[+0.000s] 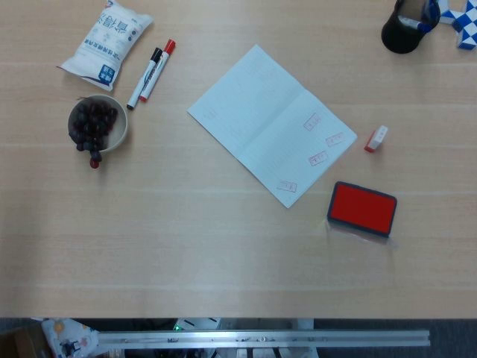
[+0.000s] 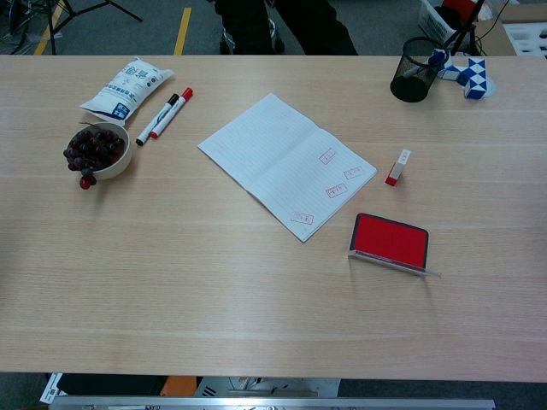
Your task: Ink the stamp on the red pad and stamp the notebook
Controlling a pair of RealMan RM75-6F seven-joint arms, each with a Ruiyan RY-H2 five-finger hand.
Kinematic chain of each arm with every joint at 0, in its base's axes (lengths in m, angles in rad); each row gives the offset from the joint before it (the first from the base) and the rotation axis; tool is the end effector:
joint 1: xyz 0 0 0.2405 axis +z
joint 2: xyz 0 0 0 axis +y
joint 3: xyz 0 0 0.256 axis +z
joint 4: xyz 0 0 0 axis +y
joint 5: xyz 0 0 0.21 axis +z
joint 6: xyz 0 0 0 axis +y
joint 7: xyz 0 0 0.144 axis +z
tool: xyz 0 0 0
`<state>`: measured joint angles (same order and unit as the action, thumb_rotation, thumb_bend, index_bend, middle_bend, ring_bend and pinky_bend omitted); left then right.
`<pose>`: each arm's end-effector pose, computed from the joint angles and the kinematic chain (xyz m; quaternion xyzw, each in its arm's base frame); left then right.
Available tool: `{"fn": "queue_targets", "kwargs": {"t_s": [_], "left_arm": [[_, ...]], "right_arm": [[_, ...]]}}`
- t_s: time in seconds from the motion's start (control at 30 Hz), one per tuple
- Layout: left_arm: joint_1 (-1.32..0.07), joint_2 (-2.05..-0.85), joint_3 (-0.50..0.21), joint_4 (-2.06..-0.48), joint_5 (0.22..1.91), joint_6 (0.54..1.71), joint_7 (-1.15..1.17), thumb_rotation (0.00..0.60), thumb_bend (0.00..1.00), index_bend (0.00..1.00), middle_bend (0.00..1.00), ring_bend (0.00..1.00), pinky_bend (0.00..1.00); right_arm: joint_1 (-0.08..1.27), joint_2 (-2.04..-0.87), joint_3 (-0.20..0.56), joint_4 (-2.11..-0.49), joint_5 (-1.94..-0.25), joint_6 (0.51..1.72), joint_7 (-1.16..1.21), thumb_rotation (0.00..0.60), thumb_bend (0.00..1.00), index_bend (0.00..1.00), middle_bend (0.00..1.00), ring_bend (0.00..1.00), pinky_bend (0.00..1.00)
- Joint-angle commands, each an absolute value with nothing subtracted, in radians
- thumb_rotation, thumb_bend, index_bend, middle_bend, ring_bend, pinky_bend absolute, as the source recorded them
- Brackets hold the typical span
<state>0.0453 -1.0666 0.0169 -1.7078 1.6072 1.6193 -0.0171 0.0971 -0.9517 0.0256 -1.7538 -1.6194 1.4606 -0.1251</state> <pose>-0.2994 0.1269 0.1707 -0.5738 -0.4026 -0.4084 0.5847 -0.2796 -0.1765 0.1845 0.6680 -0.3216 0.3553 0.5693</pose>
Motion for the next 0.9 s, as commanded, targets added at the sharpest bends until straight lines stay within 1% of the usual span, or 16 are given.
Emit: {"fn": "queue_targets", "kwargs": {"t_s": [0.03,0.23,0.5,0.57,0.73,0.9], "left_arm": [[0.046,-1.067,0.018,-1.707,1.606,1.619,-0.017,0.600,0.22,0.13,0.13,0.15,0.14],[0.051,-1.066,0.021,-1.706,1.609,1.625,-0.020,0.600,0.22,0.13,0.13,0.15,0.14],[0.048,-1.065,0.021,-1.711,1.612,1.622,-0.017,0.600,0.22,0.13,0.13,0.15,0.14],[0.047,-1.065,0.021,-1.714,1.612,1.620,-0.014,0.600,0.22,0.13,0.13,0.15,0.14],[0.047,-1.064,0.021,-1.715,1.609,1.617,-0.010,0.600,0.22,0.13,0.13,0.15,0.14],[0.048,-1.064,0.020,-1.714,1.606,1.618,-0.012,0.600,0.22,0.13,0.13,0.15,0.14]], "right_arm": [[0.102,-0.953,0.023,-1.755,-1.631,1.459,-0.113,0.600,0.29,0.52,0.42,0.34,0.32],[0.113,-0.951,0.022,-1.755,-1.647,1.453,-0.100,0.600,0.29,0.52,0.42,0.34,0.32],[0.152,-0.937,0.041,-1.772,-1.631,1.405,-0.117,0.600,0.29,0.52,0.42,0.34,0.32],[0.193,-0.938,0.056,-1.775,-1.614,1.345,-0.141,0.600,0.29,0.52,0.42,0.34,0.32],[0.273,-0.959,0.090,-1.778,-1.563,1.237,-0.174,0.600,0.29,0.52,0.42,0.34,0.32],[0.345,-1.012,0.111,-1.743,-1.558,1.164,-0.216,0.600,0.29,0.52,0.42,0.34,0.32]]}}
